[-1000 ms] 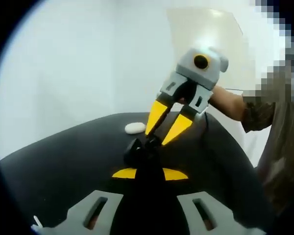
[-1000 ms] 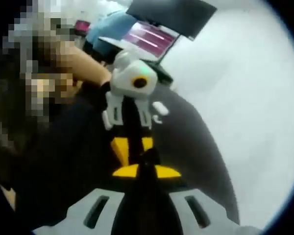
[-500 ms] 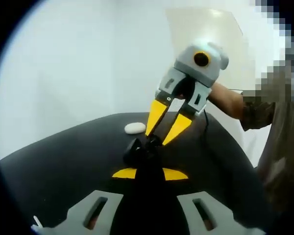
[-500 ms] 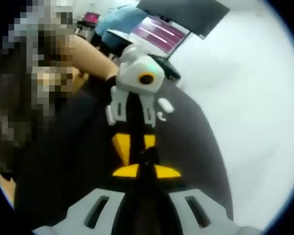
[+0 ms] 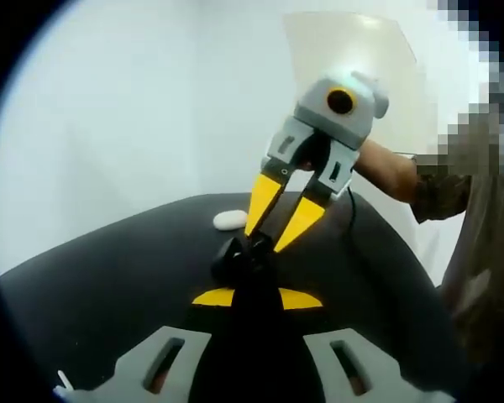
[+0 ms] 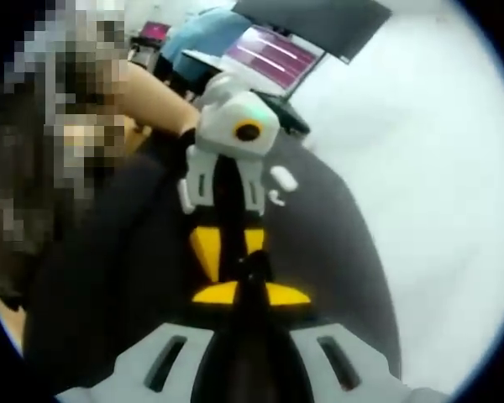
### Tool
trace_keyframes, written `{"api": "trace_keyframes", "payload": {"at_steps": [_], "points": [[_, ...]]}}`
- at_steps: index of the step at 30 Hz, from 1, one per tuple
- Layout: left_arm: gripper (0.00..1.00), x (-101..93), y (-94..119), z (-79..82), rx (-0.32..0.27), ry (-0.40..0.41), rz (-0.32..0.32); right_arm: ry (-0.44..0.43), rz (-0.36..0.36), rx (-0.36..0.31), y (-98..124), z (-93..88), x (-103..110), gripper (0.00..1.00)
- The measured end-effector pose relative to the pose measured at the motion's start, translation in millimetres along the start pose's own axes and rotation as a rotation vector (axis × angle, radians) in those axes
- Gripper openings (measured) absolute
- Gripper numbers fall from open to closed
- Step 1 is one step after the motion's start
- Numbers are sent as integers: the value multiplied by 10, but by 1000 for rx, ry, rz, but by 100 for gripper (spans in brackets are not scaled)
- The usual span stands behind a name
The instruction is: Pick up three earphones and place each one into its charging case using tactile feedback, ensure that each earphone is properly inserted and securely positioned inside the case.
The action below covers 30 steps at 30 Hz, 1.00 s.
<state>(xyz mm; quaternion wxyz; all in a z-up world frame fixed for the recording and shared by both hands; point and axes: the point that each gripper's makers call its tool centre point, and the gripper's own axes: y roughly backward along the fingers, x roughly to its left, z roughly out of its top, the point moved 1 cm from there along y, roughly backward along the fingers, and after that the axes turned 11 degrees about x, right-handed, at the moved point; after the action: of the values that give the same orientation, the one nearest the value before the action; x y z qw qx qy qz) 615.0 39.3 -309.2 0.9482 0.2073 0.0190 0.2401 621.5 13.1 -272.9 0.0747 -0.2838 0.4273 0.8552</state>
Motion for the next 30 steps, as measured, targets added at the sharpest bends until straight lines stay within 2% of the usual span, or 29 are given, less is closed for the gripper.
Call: {"api": "trace_keyframes", "payload": {"at_steps": [8,12,19,21,24,25,27,28,30], "points": [[14,4,2,-2,0,2,0,20,-15,-7,66,6,-29,11],[14,1,1,-4,1,3,-2,35,-12,-12,71,55,-38,15],[14,1,-2,0,0,2,-1,113,2,35,15,41,-11,15],[14,-1,-1,0,0,2,-2,81,-18,-2,61,83,-68,15],[14,-2,-1,1,0,2,-2,-57,-28,-108,159,149,-178,19],[14,-2,0,0,0,1,-1,-112,-23,-139,174,146,-200,24],[14,-4,0,1,0,-1,-1,-202,39,-182,155,86,-153,37],[14,-4,0,1,0,0,-1,-221,56,-203,135,49,-142,37],[14,-3,0,1,0,1,-1,-258,58,-289,95,11,-170,37]]}}
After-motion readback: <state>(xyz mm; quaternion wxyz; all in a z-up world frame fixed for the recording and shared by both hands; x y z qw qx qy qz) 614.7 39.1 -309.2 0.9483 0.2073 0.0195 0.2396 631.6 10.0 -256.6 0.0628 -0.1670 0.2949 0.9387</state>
